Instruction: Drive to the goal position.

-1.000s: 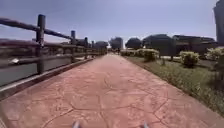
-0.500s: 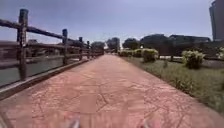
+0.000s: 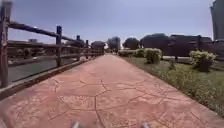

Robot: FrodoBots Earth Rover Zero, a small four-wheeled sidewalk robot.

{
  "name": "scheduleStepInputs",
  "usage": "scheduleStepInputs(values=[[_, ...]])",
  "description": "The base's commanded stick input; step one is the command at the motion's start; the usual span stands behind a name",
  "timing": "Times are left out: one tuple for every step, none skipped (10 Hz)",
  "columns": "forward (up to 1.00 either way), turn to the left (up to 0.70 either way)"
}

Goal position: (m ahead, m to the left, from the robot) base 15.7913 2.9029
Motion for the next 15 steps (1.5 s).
scheduleStepInputs(values=[[0.85,0.0],[0.85,0.0],[0.85,0.0],[0.85,0.0],[0.85,0.0],[0.85,0.0],[0.85,0.0],[0.85,0.0],[0.85,0.0],[0.85,0.0],[0.85,0.0],[0.85,-0.15],[0.85,-0.34],[0.85,-0.32],[0.85,-0.25]])
